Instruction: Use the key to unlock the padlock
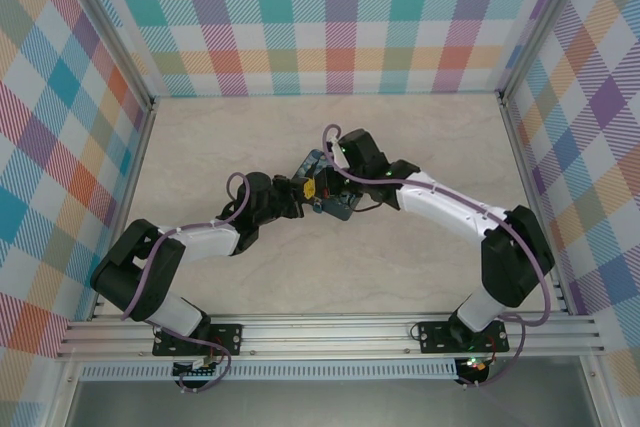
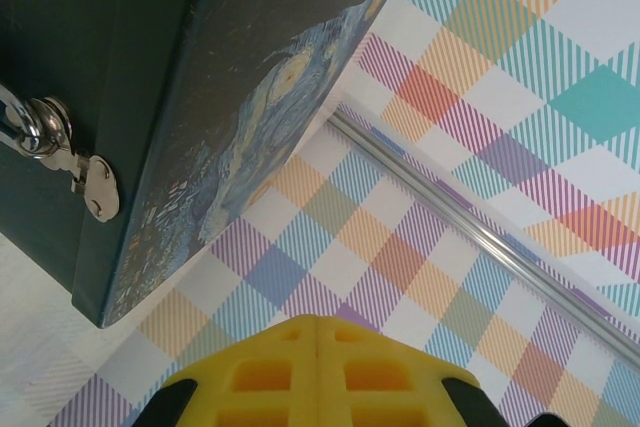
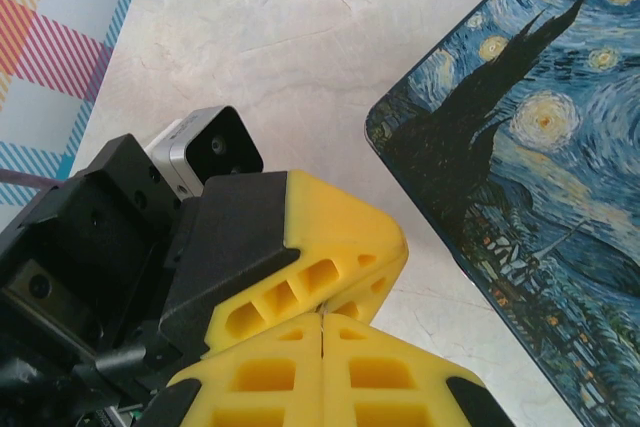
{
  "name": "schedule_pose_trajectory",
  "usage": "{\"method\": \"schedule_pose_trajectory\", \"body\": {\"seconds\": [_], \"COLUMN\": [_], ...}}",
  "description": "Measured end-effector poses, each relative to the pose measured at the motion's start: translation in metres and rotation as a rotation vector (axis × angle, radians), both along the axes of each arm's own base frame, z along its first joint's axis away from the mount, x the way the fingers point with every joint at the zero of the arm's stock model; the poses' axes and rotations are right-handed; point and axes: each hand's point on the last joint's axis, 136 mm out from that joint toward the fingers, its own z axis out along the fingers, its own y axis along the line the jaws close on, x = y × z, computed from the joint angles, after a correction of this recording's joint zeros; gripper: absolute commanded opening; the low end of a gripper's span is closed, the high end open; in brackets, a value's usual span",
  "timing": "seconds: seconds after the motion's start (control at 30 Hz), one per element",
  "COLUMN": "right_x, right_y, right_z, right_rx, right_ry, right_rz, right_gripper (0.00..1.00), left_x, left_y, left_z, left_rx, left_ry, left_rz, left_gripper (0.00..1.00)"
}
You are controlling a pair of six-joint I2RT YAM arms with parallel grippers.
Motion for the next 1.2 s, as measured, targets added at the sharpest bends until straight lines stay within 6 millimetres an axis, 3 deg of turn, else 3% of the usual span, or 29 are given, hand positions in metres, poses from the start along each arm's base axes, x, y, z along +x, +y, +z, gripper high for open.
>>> {"method": "schedule_pose_trajectory", "body": {"seconds": [0.17,0.37,0.47,0.57,0.7,0.8,1.03,1.2], "right_x": [-0.009,-0.020,-0.025,-0.027,-0.033,-0.036,-0.042,-0.037], "right_y": [-0.008,-0.038,-0.055,-0.067,-0.067,-0.061,-0.051,-0.041], "right_z": [0.003,0.007,0.019,0.038,0.068,0.092,0.150,0.166], "right_rx": [0.033,0.161,0.241,0.337,0.466,0.549,0.686,0.728], "right_ry": [-0.004,0.017,0.002,-0.041,-0.117,-0.182,-0.357,-0.397], "right_rz": [-0.004,-0.015,-0.012,0.001,0.061,0.121,0.247,0.280], "right_gripper": [0.07,0.30,0.40,0.51,0.60,0.63,0.65,0.64], "left_x": [0.001,0.016,0.023,0.026,0.019,0.012,0.001,-0.004], "left_y": [-0.001,0.003,0.006,0.007,0.010,0.008,-0.003,-0.008], "left_z": [0.002,0.024,0.055,0.103,0.159,0.183,0.198,0.202], "left_rx": [-0.001,0.124,0.271,0.405,0.552,0.644,0.750,0.744], "left_ry": [-0.005,-0.141,-0.302,-0.514,-0.779,-0.934,-1.121,-1.162], "left_rz": [0.002,0.027,0.004,-0.024,-0.051,-0.090,-0.194,-0.221], "left_gripper": [0.00,0.00,0.00,0.00,0.00,0.00,0.00,0.00]}}
